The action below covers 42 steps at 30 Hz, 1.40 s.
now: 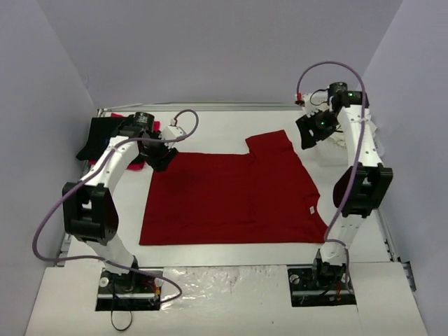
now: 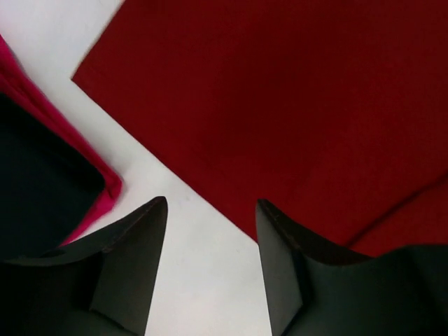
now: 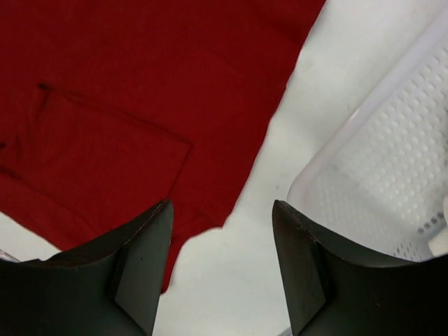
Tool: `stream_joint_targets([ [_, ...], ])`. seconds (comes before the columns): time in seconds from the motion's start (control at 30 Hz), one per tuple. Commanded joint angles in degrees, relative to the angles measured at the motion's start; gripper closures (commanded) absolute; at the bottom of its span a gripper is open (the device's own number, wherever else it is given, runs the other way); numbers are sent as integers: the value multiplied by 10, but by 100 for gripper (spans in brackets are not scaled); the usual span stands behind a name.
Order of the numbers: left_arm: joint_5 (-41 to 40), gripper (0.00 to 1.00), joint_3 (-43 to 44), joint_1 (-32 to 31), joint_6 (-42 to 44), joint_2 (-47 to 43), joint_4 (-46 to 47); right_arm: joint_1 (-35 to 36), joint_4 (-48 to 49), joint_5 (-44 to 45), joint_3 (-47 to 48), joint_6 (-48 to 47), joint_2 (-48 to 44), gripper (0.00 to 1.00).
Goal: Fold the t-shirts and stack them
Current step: Grap the side of the flattened tshirt furthest away from the robot with both arms
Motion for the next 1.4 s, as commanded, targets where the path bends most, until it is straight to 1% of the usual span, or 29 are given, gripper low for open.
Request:
stream_joint_targets([
  [0.0, 33, 47, 86, 18, -50, 96, 32, 2, -36, -49, 75, 27, 77, 45],
  [0.03, 34, 47, 132, 22, -57, 118, 31, 3, -41, -53, 117, 29, 98, 46],
  [0.07, 40, 47, 155, 33, -62, 141, 28, 3, -53, -60, 137, 30, 134, 46],
  [0.1, 47, 45, 177, 40, -73, 183, 28, 5, -58, -62, 156, 32, 150, 46],
  [0.13, 55, 44, 217, 45, -83, 200, 26, 7, -60, -63, 182, 34, 176, 46],
  [0.2, 67, 42, 257, 59, -95, 254, 15, 11, -60, -62, 200, 34, 197, 47],
  [0.23, 69, 42, 295, 62, -100, 269, 6, 13, -59, -61, 217, 38, 216, 47],
  [0.33, 65, 42, 352, 74, -125, 334, -5, 24, -53, -56, 243, 43, 240, 47],
  [0.47, 72, 42, 397, 87, -147, 376, -14, 34, -43, -51, 251, 46, 255, 46],
  [0.63, 92, 43, 420, 88, -150, 409, -37, 50, -43, -39, 251, 46, 273, 46],
  [0.7, 106, 50, 433, 89, -145, 423, -47, 53, -43, -37, 249, 46, 277, 46],
  [0.8, 115, 53, 449, 88, -140, 441, -76, 55, -43, -34, 244, 44, 278, 46],
  [0.97, 106, 52, 465, 88, -135, 463, -90, 57, -43, -29, 234, 42, 274, 46],
  [1.03, 95, 50, 467, 88, -135, 465, -88, 57, -42, -28, 228, 39, 272, 46],
  [1.07, 94, 49, 466, 108, -135, 464, -86, 56, -42, -27, 227, 40, 272, 46],
  [1.1, 92, 46, 466, 109, -136, 462, -81, 57, -43, -27, 227, 39, 273, 46],
  [1.13, 89, 46, 465, 110, -136, 461, -77, 57, -41, -26, 226, 39, 273, 46],
  [1.3, 89, 46, 457, 116, -137, 454, -67, 62, -42, -15, 227, 42, 281, 46],
  [1.37, 91, 49, 459, 116, -132, 457, -73, 67, -43, -10, 227, 43, 286, 46],
])
